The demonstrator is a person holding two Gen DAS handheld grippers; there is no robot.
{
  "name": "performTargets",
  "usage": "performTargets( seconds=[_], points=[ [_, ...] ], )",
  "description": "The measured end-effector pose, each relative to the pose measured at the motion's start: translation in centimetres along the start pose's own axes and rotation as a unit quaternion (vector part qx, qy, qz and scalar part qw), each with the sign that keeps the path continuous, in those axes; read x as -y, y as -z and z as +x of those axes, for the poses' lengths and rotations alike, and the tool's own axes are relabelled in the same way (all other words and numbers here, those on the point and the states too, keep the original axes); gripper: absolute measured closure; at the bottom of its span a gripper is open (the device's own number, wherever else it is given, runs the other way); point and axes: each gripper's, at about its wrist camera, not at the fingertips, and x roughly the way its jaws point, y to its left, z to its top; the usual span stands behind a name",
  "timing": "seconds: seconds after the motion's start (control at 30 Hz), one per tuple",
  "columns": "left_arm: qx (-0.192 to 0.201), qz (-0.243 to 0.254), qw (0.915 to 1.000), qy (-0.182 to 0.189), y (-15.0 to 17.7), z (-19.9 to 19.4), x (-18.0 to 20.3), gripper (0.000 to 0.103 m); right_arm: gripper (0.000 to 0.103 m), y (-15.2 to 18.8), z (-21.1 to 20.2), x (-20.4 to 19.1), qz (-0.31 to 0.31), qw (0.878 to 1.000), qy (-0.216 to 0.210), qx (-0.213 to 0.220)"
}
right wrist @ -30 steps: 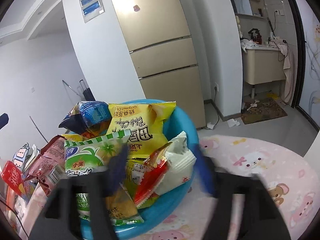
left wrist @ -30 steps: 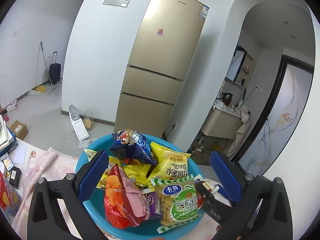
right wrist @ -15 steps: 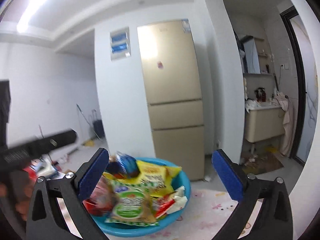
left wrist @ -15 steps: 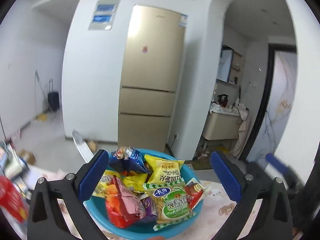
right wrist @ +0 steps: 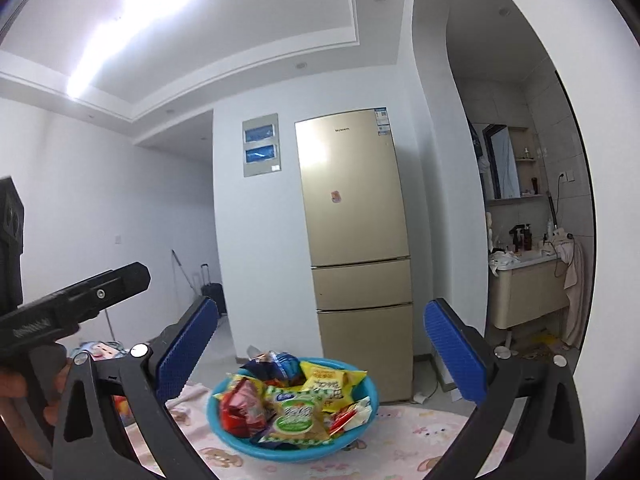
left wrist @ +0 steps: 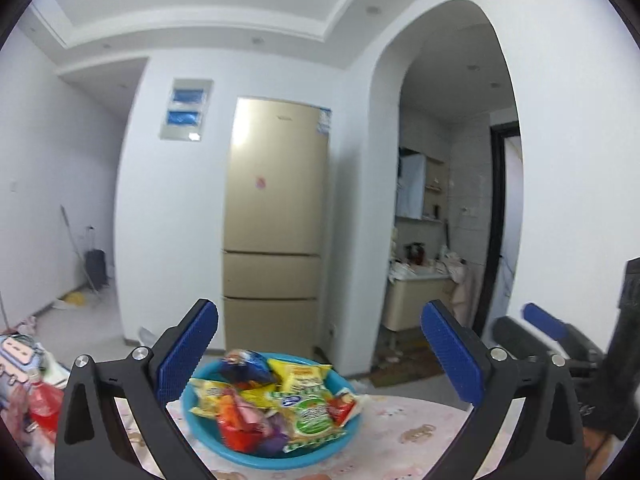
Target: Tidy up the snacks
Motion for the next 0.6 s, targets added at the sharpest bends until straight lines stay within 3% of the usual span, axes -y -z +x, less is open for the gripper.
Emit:
performTargets(
  seconds=[0.1,0.3,0.5,0.6],
  points=[
    [0.014,0.002,0.9998,-0.009,2.0,-2.2,-0.3,0.0,0.0,1.3,-2.8,-0.4,0.0,1.0,-0.01,0.027],
    [-0.008,0.03,0.9985,-0.046,8.4,-3.6,-1.5,0.0,0.0,6.0,-4.0,-0.9,0.005,0.999,-0.016,0.052],
    [-0.019,0.038,0.9948,-0.092,14.2,-2.2,-4.1,0.0,0.0,12.3,-0.8,-2.3,-0.007,0.999,-0.037,-0.003],
    [-0.024,0.026,0.9953,-0.09,16.4,-1.1,-5.3,0.0,0.0,15.4,0.7,-2.5,-0.008,0.999,-0.032,-0.011]
  ],
)
